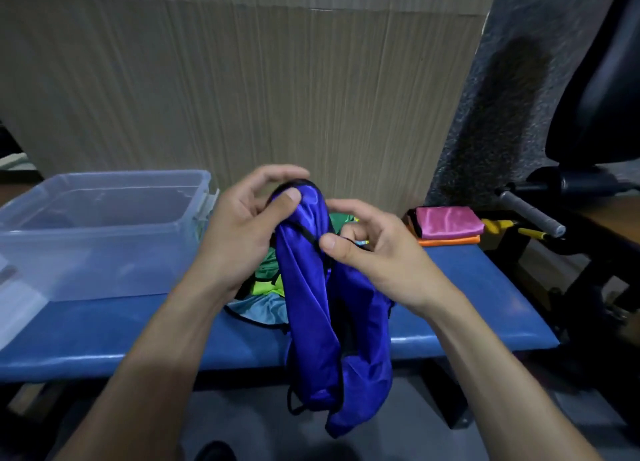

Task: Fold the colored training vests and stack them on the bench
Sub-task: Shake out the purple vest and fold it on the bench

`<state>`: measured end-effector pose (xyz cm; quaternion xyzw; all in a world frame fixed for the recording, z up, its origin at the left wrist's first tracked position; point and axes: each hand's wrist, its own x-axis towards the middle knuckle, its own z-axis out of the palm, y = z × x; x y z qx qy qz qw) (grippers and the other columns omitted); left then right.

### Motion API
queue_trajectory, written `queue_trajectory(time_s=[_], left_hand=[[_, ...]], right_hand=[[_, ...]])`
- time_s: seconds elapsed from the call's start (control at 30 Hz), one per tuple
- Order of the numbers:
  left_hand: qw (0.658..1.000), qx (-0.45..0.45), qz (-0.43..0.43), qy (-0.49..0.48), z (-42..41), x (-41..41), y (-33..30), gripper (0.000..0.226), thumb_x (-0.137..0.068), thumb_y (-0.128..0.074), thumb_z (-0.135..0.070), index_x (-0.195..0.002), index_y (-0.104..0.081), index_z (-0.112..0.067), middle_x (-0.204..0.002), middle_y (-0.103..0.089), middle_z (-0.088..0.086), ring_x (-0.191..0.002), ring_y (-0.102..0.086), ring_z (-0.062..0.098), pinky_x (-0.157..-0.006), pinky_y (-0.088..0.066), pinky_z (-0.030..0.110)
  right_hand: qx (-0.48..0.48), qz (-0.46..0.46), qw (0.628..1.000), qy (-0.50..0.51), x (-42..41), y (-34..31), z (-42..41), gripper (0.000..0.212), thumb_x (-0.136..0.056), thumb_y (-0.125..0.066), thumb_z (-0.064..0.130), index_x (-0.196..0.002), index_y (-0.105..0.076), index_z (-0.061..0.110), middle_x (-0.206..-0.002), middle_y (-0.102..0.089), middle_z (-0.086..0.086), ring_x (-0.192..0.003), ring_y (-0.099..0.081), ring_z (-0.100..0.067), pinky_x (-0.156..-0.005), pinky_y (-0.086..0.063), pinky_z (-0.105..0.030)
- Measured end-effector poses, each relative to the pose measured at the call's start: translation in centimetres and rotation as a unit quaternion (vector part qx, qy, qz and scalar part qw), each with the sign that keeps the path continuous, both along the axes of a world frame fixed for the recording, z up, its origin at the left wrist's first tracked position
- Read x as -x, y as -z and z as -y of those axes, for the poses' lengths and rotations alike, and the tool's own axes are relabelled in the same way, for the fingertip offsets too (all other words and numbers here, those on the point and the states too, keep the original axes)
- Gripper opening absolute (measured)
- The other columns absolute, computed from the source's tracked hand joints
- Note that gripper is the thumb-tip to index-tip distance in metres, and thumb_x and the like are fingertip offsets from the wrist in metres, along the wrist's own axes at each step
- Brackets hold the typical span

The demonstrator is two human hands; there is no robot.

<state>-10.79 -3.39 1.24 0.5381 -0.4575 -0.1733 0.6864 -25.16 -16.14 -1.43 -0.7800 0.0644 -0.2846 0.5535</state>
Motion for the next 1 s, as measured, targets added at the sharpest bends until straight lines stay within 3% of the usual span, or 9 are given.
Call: queue_trajectory(time_s=[0.13, 0.3, 0.37, 0.47, 0.53, 0.6, 0.73, 0.87, 1.0], left_hand=[[0.998, 0.003, 0.036, -0.044, -1.0, 0.1, -2.4, 0.027, -0.101, -0.051, -0.001, -0.113, -0.07, -0.018, -0.076, -0.065, 0.004, -0.063, -0.06, 0.012, -0.056, -0.049, 0.021], [0.999, -0.012, 0.021, -0.028, -2.0, 0.9, -6.5, 0.023, -0.102, -0.05, -0.003, -0.099, -0.072, -0.01, -0.075, -0.072, 0.0, -0.064, -0.068, 0.009, -0.055, -0.052, 0.017], [0.999, -0.008, 0.033, 0.006, -2.8, 0.8, -8.2, 0.014, -0.101, -0.058, -0.009, -0.106, -0.07, -0.006, -0.085, -0.076, 0.004, -0.073, -0.072, 0.013, -0.065, -0.058, 0.021], [0.985, -0.068, 0.157, 0.021, -4.5, 0.1, -10.6, 0.025, -0.087, -0.077, -0.013, -0.111, -0.07, -0.009, -0.096, -0.078, 0.006, -0.083, -0.073, 0.015, -0.081, -0.062, 0.033], [0.932, -0.124, 0.328, -0.094, -5.1, -0.3, -11.9, 0.011, -0.087, -0.079, -0.02, -0.096, -0.073, -0.019, -0.082, -0.076, -0.003, -0.077, -0.071, 0.011, -0.08, -0.059, 0.034], [0.886, -0.126, 0.408, -0.181, -5.4, -0.1, -13.5, 0.012, -0.092, -0.073, -0.031, -0.087, -0.071, -0.02, -0.078, -0.067, -0.004, -0.075, -0.065, 0.012, -0.076, -0.052, 0.033], [0.983, -0.015, 0.181, -0.007, -5.7, 1.7, -16.9, 0.025, -0.107, -0.05, -0.025, -0.09, -0.057, -0.008, -0.072, -0.067, 0.007, -0.066, -0.068, 0.019, -0.071, -0.062, 0.041], [0.989, 0.024, 0.139, 0.043, -6.0, 3.3, -17.7, 0.013, -0.104, -0.056, -0.021, -0.108, -0.053, -0.008, -0.084, -0.073, 0.011, -0.068, -0.071, 0.025, -0.068, -0.061, 0.038], [0.978, -0.105, 0.181, -0.023, -5.8, 3.4, -12.1, 0.044, -0.084, -0.082, -0.034, -0.109, -0.052, -0.013, -0.094, -0.068, 0.005, -0.07, -0.062, 0.012, -0.062, -0.054, 0.031]], right_hand=[[0.045, 0.038, 0.997, 0.046, 0.7, -1.7, -0.6, 0.027, -0.087, -0.078, 0.024, -0.108, -0.064, 0.013, -0.066, -0.036, -0.009, -0.059, -0.033, -0.015, -0.056, -0.027, -0.026], [0.139, -0.019, 0.99, -0.024, 0.3, -5.2, -2.5, 0.028, -0.088, -0.079, 0.021, -0.093, -0.067, -0.003, -0.078, -0.063, -0.021, -0.072, -0.052, -0.013, -0.067, -0.047, -0.044], [0.13, -0.022, 0.991, -0.02, 0.7, -7.1, -2.2, 0.03, -0.093, -0.073, 0.015, -0.091, -0.062, -0.013, -0.076, -0.062, -0.017, -0.067, -0.052, -0.005, -0.055, -0.044, -0.031], [0.133, 0.001, 0.991, 0.017, 1.9, -10.9, -1.2, 0.037, -0.097, -0.068, 0.021, -0.078, -0.057, -0.009, -0.07, -0.045, -0.01, -0.064, -0.037, -0.017, -0.054, -0.023, -0.037], [0.143, 0.013, 0.989, 0.04, 2.4, -13.5, -0.7, 0.036, -0.098, -0.066, 0.026, -0.073, -0.059, 0.002, -0.068, -0.042, -0.01, -0.064, -0.033, -0.018, -0.054, -0.019, -0.036], [0.159, -0.001, 0.986, 0.05, 2.6, -15.8, -0.6, 0.038, -0.098, -0.065, 0.032, -0.079, -0.063, 0.0, -0.071, -0.049, -0.01, -0.066, -0.04, -0.018, -0.057, -0.026, -0.034], [0.159, -0.047, 0.986, 0.02, 2.6, -17.9, -0.7, 0.037, -0.099, -0.062, 0.033, -0.103, -0.07, -0.003, -0.094, -0.069, -0.013, -0.086, -0.06, -0.021, -0.079, -0.046, -0.038], [0.113, 0.008, 0.992, 0.061, 2.0, -18.9, -1.2, 0.038, -0.102, -0.06, 0.028, -0.108, -0.065, -0.008, -0.095, -0.069, -0.017, -0.086, -0.062, -0.025, -0.082, -0.048, -0.04], [0.058, 0.044, 0.994, 0.082, 1.5, -19.2, -1.4, 0.032, -0.102, -0.06, 0.029, -0.103, -0.068, -0.002, -0.093, -0.068, -0.019, -0.085, -0.063, -0.026, -0.081, -0.051, -0.039]])
